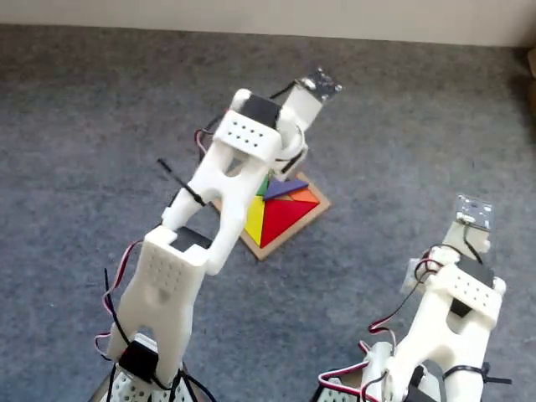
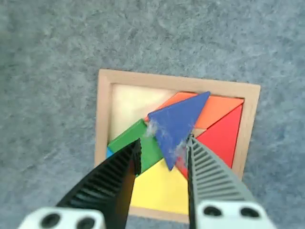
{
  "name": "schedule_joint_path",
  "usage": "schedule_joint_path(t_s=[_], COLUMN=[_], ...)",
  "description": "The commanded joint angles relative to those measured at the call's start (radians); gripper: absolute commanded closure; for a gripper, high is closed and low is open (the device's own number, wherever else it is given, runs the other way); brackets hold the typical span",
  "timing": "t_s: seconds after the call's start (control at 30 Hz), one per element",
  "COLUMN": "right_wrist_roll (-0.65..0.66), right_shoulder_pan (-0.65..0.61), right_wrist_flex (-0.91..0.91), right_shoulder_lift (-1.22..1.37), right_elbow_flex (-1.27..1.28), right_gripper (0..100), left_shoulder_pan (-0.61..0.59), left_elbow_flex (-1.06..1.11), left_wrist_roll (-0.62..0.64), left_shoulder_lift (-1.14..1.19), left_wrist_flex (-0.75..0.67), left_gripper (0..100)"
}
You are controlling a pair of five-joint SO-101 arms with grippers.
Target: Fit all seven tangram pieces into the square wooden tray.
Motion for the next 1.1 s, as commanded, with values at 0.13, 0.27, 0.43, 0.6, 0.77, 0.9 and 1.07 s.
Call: schedule_joint_path(t_s=[0.13, 0.27, 0.43, 0.6, 0.77, 0.9, 1.07], right_wrist_roll=[-0.175, -0.178, -0.178, -0.173, -0.172, -0.172, -0.172], right_shoulder_pan=[-0.108, -0.142, -0.193, -0.200, -0.200, -0.200, -0.200], right_wrist_flex=[0.019, 0.013, -0.131, -0.151, -0.160, -0.199, -0.199], right_shoulder_lift=[-0.038, -0.030, -0.039, -0.039, -0.039, -0.039, -0.039], right_elbow_flex=[-0.005, 0.019, 0.157, 0.219, 0.222, 0.226, 0.226], right_gripper=[99.4, 99.4, 99.4, 99.4, 99.4, 99.4, 99.4], left_shoulder_pan=[0.015, -0.005, -0.054, -0.070, -0.071, -0.085, -0.090], left_elbow_flex=[-0.010, -0.015, -0.015, -0.015, -0.015, -0.015, -0.015], left_wrist_roll=[0.021, 0.015, 0.012, -0.080, -0.091, -0.097, -0.187], left_shoulder_lift=[0.079, 0.120, 0.131, 0.136, 0.137, 0.136, 0.128], left_wrist_flex=[-0.048, -0.061, -0.123, -0.133, -0.144, -0.169, -0.164], left_gripper=[84, 84, 84, 84, 84, 84, 84])
